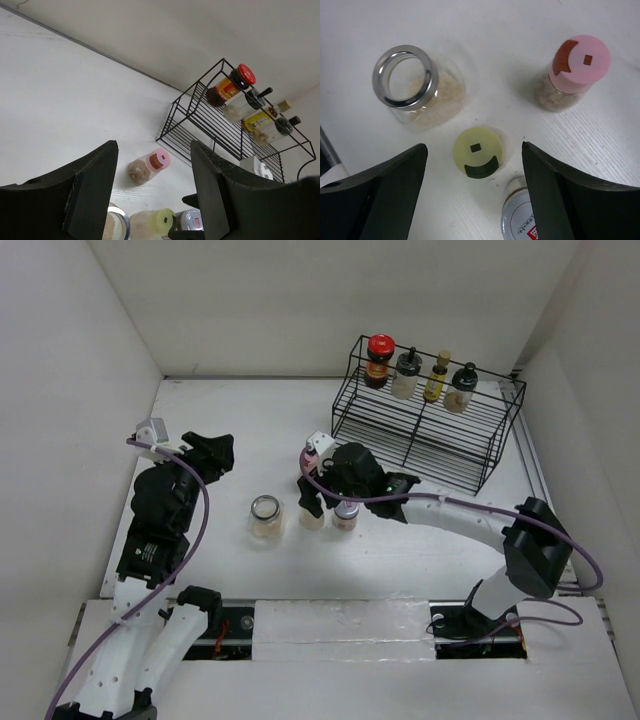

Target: Organize the condiment bottles

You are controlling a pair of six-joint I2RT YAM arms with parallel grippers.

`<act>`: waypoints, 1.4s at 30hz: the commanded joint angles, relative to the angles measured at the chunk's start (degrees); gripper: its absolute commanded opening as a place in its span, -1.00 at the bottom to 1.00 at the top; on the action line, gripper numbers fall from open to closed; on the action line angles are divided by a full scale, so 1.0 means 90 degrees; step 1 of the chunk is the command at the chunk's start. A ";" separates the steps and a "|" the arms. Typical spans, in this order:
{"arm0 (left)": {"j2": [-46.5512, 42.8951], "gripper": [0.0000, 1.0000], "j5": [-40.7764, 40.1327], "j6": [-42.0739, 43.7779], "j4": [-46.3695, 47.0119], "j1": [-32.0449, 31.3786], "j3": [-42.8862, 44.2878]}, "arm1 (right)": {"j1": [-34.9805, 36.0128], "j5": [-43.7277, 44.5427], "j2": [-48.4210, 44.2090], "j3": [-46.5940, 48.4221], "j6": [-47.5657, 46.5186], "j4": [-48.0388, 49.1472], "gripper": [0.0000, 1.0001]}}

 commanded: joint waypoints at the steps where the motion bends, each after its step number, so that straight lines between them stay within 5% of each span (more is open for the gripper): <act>1: -0.0007 0.12 0.0119 0.0080 0.0262 0.0029 0.0174 | 0.0158 0.0679 0.0086 0.0271 -0.0105 -0.0042 0.64; 6: -0.0007 0.12 0.0247 0.0080 0.0263 0.0029 0.0174 | 0.0315 0.1462 0.0261 0.0271 -0.0105 -0.0179 0.67; 13: -0.0007 0.12 0.0315 0.0139 0.0321 0.0029 0.0174 | 0.0569 0.1326 0.0554 0.0339 -0.0047 -0.0316 0.67; 24: -0.0007 0.12 0.0383 0.0139 0.0321 0.0029 0.0115 | 0.0638 0.2048 0.0994 0.0534 0.0148 -0.0013 -0.17; 29: -0.0007 0.12 0.0548 0.0206 0.0379 0.0029 0.0115 | 0.0638 0.2575 0.0078 0.0816 -0.0075 -0.0013 -0.20; 35: -0.0007 0.12 0.1037 0.0373 0.0497 0.0029 0.0057 | -0.0629 0.2644 -0.1756 0.1422 -0.0271 -0.0013 -0.20; 42: 0.0344 0.12 0.1789 0.0627 0.0663 0.0029 0.0057 | -0.3207 0.3444 -0.2297 0.2242 -0.0271 -0.0403 -0.17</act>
